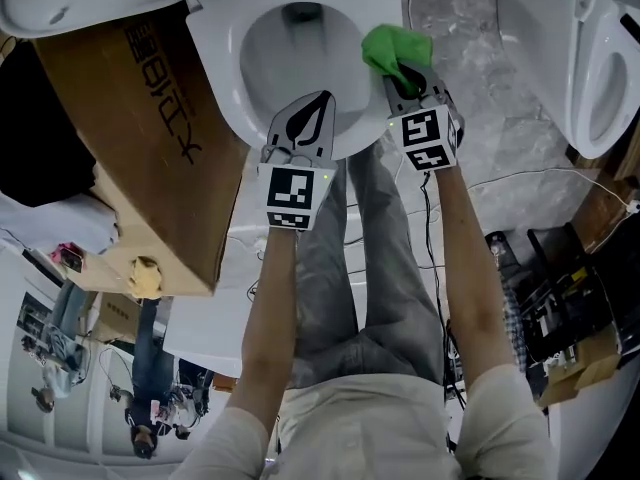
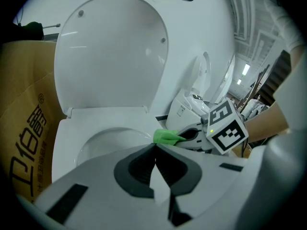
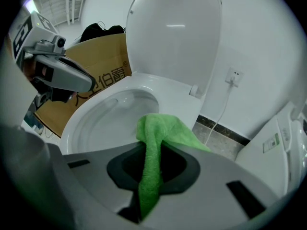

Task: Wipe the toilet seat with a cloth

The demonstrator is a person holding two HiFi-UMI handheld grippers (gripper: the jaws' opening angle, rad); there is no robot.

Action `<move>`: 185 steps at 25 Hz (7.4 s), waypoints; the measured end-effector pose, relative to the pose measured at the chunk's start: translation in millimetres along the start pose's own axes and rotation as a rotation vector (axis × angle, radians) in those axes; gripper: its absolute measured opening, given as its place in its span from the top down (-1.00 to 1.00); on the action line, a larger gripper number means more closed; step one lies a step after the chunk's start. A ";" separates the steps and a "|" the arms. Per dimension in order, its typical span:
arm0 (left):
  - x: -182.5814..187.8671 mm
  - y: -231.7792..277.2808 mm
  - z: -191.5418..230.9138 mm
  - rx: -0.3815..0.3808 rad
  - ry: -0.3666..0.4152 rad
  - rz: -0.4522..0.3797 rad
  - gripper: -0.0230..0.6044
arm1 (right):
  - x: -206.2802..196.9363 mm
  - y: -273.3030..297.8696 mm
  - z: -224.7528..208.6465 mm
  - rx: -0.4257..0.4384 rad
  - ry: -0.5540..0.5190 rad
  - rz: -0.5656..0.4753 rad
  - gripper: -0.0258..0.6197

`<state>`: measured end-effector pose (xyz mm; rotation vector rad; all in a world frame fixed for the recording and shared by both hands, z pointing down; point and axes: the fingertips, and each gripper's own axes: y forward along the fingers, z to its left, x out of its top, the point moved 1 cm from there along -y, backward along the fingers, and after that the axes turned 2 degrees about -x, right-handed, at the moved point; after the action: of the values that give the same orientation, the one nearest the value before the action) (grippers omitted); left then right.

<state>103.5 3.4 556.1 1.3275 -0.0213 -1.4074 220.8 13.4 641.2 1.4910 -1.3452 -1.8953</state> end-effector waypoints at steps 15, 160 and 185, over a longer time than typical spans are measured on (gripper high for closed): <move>22.9 8.9 28.1 -0.021 -0.006 -0.029 0.89 | 35.3 19.6 -19.5 -0.059 -0.021 0.008 0.78; 36.2 -203.8 88.8 0.413 -0.207 -0.304 0.89 | 236.9 -45.6 161.9 0.253 -0.438 -0.282 0.78; 237.4 -376.5 -123.0 0.391 0.117 -0.480 0.89 | 324.2 -442.7 85.2 0.101 -0.265 -0.699 0.78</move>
<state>2.9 51.1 107.9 1.8221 0.1129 -1.7852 137.5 12.7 92.2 2.0022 -1.1133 -2.5494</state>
